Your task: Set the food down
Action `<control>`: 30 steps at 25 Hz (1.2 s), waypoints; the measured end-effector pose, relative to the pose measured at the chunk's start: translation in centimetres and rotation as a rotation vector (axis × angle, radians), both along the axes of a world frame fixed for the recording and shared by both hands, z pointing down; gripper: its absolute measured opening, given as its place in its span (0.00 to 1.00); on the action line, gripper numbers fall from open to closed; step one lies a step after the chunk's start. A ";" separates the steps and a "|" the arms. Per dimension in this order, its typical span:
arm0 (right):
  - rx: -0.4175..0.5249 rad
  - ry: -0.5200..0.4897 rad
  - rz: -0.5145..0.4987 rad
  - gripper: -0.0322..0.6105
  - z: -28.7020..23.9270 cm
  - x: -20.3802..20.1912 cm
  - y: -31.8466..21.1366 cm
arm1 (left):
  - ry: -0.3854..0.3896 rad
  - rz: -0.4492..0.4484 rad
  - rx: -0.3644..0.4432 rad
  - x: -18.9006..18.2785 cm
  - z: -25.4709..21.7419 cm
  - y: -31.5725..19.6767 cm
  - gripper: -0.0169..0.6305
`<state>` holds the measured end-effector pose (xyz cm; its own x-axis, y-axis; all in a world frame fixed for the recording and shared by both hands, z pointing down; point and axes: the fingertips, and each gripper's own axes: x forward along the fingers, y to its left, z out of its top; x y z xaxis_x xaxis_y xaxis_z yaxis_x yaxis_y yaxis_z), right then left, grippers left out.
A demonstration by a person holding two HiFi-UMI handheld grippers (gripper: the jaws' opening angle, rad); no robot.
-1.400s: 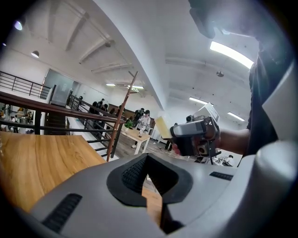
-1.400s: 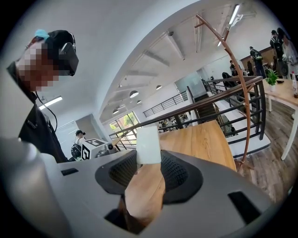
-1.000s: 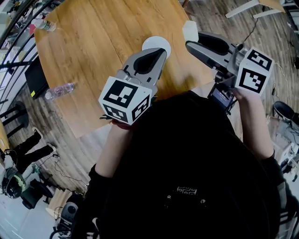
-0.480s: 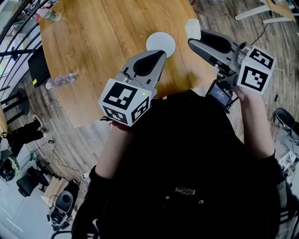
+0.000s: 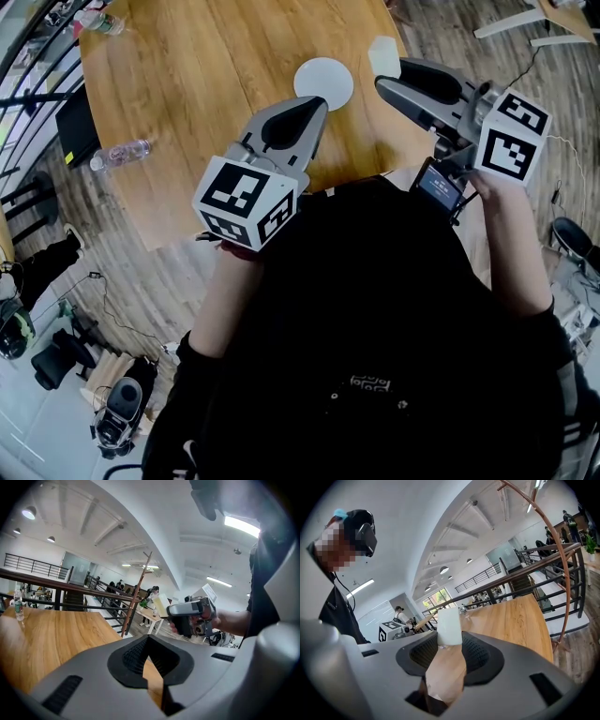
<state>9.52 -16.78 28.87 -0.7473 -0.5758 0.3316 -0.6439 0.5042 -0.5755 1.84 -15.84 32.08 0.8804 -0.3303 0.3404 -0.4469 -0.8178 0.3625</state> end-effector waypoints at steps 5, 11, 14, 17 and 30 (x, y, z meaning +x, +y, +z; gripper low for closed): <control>-0.004 0.016 -0.013 0.31 0.1 -0.1 0.0 | 0.001 -0.010 -0.005 -0.4 -0.1 -0.1 0.02; -0.009 0.050 -0.051 0.31 0.8 -0.9 0.0 | -0.003 -0.033 -0.009 -1.1 -0.1 0.2 0.02; -0.004 0.065 -0.071 0.31 1.4 -1.1 -0.2 | -0.008 -0.050 -0.015 -1.3 0.4 0.2 0.02; -0.008 0.065 -0.090 0.31 2.2 -1.4 -0.7 | -0.010 -0.068 -0.018 -1.6 1.0 -0.1 0.02; -0.041 0.025 -0.143 0.31 3.0 -3.3 -4.0 | -0.029 -0.140 -0.048 -3.4 1.4 -2.0 0.03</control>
